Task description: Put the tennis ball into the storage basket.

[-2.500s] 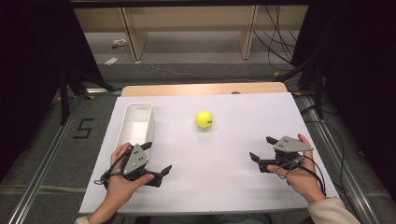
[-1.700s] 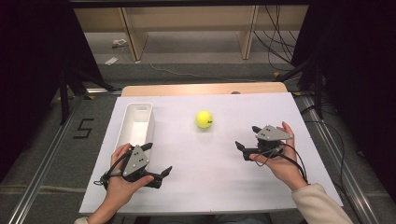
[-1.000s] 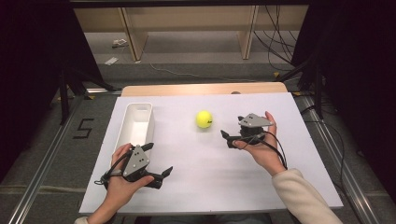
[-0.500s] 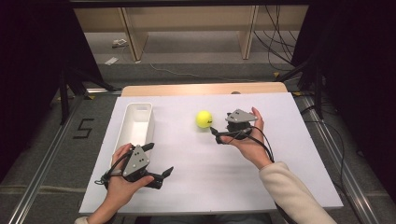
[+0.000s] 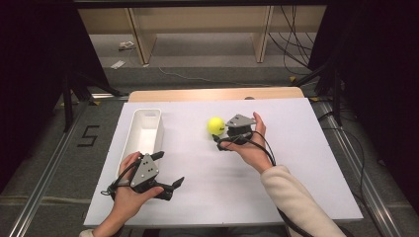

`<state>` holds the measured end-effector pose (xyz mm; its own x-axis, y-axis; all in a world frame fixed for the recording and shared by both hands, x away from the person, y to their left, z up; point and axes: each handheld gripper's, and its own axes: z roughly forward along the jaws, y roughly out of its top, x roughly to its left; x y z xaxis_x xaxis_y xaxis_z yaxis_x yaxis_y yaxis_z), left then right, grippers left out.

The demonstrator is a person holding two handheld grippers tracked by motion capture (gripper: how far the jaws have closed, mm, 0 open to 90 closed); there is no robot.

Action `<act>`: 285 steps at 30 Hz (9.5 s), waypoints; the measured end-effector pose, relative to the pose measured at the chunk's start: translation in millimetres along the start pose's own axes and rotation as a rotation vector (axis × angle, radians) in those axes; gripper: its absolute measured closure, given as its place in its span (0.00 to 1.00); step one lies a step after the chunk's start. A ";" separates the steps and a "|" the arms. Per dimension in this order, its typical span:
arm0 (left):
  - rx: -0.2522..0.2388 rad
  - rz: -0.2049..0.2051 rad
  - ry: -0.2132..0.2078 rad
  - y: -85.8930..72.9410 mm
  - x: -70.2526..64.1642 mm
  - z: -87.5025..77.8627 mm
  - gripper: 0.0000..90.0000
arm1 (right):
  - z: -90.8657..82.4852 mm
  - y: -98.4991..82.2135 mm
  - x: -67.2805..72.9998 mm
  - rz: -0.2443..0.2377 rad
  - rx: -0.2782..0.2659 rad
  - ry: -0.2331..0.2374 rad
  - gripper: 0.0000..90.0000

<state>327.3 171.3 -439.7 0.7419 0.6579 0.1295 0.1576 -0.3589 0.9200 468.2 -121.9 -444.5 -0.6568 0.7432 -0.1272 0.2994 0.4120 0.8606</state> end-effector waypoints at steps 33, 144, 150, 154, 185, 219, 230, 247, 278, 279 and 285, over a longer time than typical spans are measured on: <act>-0.016 0.001 -0.008 2.1 -0.9 -0.9 0.00 | 82.6 -2.4 -13.0 0.092 0.143 -0.043 0.17; 0.004 0.006 -0.011 0.8 -2.4 1.5 0.00 | 49.0 60.8 43.4 0.056 -0.052 0.174 0.30; 0.003 0.004 -0.011 0.6 -2.2 1.4 0.00 | 48.9 64.8 47.6 0.048 -0.055 0.180 0.30; 0.003 0.004 -0.011 0.7 -2.3 1.5 0.00 | 49.3 68.7 50.9 0.042 -0.060 0.186 0.30; 0.003 0.010 -0.012 1.1 -2.5 1.3 0.00 | 48.8 83.3 63.6 0.015 -0.070 0.202 0.30; 0.002 0.011 -0.012 1.2 -2.5 1.4 0.00 | 45.7 94.7 74.5 -0.007 -0.081 0.230 0.30; 0.003 0.006 -0.014 1.1 -2.9 1.7 0.00 | 46.1 97.3 77.3 -0.010 -0.078 0.239 0.30; 0.003 0.007 -0.015 1.1 -3.1 1.8 0.00 | 48.2 101.1 82.4 -0.014 -0.079 0.247 0.30; 0.005 0.013 -0.016 1.3 -3.4 1.9 0.00 | 52.4 106.3 92.5 -0.025 -0.079 0.265 0.30; 0.005 0.014 -0.017 1.3 -3.4 1.9 0.00 | 52.3 106.3 92.5 -0.027 -0.075 0.268 0.30; 0.005 0.014 -0.016 1.3 -3.4 1.8 0.00 | 53.3 107.0 94.4 -0.025 -0.078 0.267 0.30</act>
<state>326.2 167.4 -439.7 0.7541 0.6425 0.1361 0.1505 -0.3708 0.9164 475.1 20.4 -390.7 -0.8257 0.5637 -0.0227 0.2340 0.3788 0.8954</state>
